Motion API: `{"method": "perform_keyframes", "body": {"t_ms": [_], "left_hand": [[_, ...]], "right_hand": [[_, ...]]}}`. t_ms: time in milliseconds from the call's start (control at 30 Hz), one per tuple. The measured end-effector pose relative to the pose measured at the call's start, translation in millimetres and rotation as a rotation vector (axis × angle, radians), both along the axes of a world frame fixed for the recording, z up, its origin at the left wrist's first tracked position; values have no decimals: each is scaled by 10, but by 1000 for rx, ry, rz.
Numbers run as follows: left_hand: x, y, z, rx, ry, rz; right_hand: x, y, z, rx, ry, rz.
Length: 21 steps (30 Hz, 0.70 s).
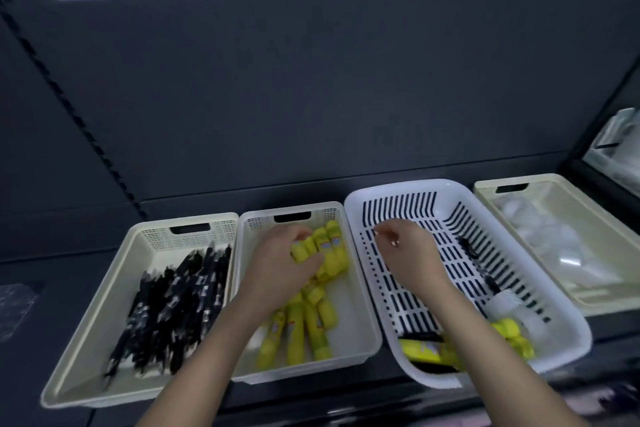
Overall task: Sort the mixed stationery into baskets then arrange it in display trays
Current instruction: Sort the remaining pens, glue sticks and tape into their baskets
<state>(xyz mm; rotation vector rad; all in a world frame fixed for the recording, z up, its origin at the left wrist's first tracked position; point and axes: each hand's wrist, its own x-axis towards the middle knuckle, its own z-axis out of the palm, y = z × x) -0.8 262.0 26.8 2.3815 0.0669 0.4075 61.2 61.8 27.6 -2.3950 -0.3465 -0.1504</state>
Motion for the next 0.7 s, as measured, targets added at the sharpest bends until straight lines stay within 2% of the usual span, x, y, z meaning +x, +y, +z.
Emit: {"method": "perform_keyframes", "body": {"t_ms": [267, 533, 700], "left_hand": [[295, -1014, -41, 46, 85, -329], [383, -1778, -206, 149, 431, -641], [415, -2078, -282, 287, 620, -721]], "right_hand": [[184, -898, 9, 158, 149, -112], [338, -1437, -7, 156, 161, -77], [411, -1635, -112, 179, 175, -8]]}}
